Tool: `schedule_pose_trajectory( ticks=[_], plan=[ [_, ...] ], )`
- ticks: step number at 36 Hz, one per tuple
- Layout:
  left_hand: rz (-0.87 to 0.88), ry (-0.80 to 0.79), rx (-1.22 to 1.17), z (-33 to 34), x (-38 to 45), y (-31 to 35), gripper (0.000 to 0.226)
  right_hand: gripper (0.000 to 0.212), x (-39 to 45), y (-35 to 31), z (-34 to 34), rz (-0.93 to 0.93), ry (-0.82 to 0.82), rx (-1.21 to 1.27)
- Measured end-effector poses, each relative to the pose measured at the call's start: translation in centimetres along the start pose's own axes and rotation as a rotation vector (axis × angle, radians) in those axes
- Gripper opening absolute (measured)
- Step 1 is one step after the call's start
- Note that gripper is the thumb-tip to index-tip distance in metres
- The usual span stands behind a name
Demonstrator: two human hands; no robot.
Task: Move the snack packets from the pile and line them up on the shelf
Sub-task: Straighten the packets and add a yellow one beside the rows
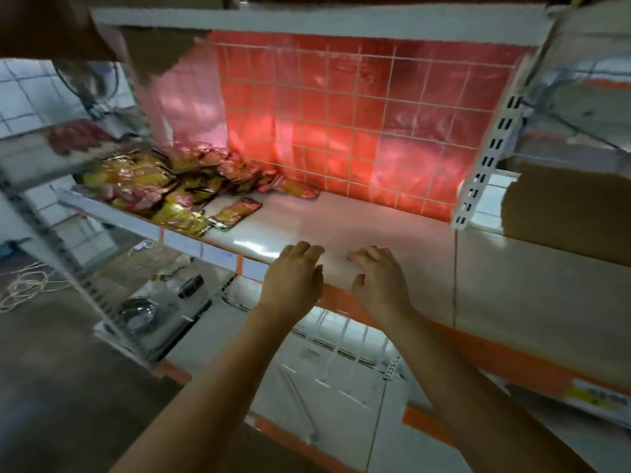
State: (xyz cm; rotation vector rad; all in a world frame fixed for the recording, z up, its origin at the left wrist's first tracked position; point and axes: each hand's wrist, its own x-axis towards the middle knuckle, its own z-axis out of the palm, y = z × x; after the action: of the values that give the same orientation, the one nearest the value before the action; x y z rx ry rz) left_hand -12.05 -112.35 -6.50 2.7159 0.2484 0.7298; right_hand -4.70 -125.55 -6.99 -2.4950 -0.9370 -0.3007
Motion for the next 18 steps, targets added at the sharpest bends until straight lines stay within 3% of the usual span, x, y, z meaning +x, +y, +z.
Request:
schedule_pose_trajectory(
  ticks=[7,16,18],
  plan=[
    [-0.060,0.017,-0.044,-1.8,1.2,-9.2,0.032,0.044,5.1,-5.0,5.2,-0.015,-0.026,0.083],
    [-0.138,0.013,0.012,-2.7,5.9,-20.9,0.029,0.032,14.4,-9.5,12.6,0.058,-0.160,0.010],
    [-0.177,-0.009,0.044,-3.2,7.3,-23.4,0.029,0.037,16.5,-10.6,14.2,0.087,-0.192,-0.037]
  ],
)
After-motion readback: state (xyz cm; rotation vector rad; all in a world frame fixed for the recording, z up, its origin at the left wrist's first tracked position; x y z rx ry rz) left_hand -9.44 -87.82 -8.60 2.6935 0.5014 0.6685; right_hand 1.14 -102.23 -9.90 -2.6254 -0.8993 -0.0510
